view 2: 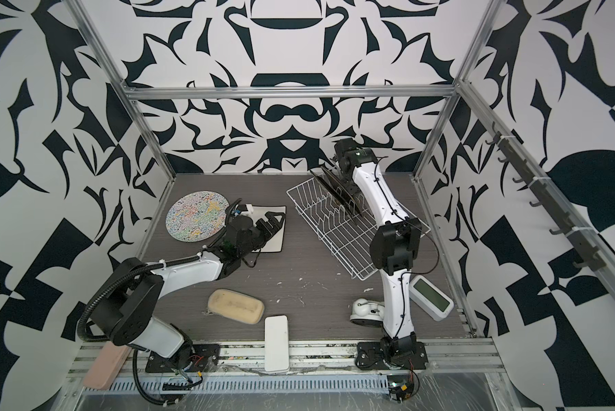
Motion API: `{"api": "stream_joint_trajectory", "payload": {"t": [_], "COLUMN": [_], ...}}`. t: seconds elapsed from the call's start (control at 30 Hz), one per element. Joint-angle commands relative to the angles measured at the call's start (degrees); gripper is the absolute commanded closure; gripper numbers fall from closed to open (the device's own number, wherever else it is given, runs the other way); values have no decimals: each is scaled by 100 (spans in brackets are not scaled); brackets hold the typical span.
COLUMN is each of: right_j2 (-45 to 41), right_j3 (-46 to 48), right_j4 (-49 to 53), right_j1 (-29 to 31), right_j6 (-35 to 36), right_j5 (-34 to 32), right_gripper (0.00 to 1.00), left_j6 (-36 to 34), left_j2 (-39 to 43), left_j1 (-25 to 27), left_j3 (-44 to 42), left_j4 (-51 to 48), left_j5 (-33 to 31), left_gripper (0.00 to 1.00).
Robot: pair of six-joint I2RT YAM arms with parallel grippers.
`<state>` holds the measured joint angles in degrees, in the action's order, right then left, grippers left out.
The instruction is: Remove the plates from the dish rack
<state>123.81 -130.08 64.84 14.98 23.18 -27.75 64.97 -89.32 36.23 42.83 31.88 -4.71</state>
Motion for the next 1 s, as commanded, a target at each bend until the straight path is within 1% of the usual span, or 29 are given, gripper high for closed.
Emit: {"api": "stream_joint_trajectory", "payload": {"t": [0.0, 0.27, 0.47, 0.77, 0.97], "right_j2": [-208, -287, -286, -384, -393], "right_j3": [9, 179, 233, 457, 518], "right_j4": [-101, -216, -274, -437, -492], "right_j1": [5, 39, 79, 130, 142], "right_j6": [23, 150, 175, 291, 353], "right_j5": [-161, -214, -269, -401, -457], "right_gripper": [69, 71, 74, 82, 84], "left_j6": [42, 85, 111, 156, 178], "left_j2": [82, 20, 46, 24, 2], "left_j1": [-35, -35, -36, -28, -33], "left_j3": [-27, 13, -22, -20, -19], "left_j4": [170, 203, 200, 201, 211], "left_j5": [-63, -4, -27, -21, -19], "left_gripper": [1, 1, 0, 0, 0]}}
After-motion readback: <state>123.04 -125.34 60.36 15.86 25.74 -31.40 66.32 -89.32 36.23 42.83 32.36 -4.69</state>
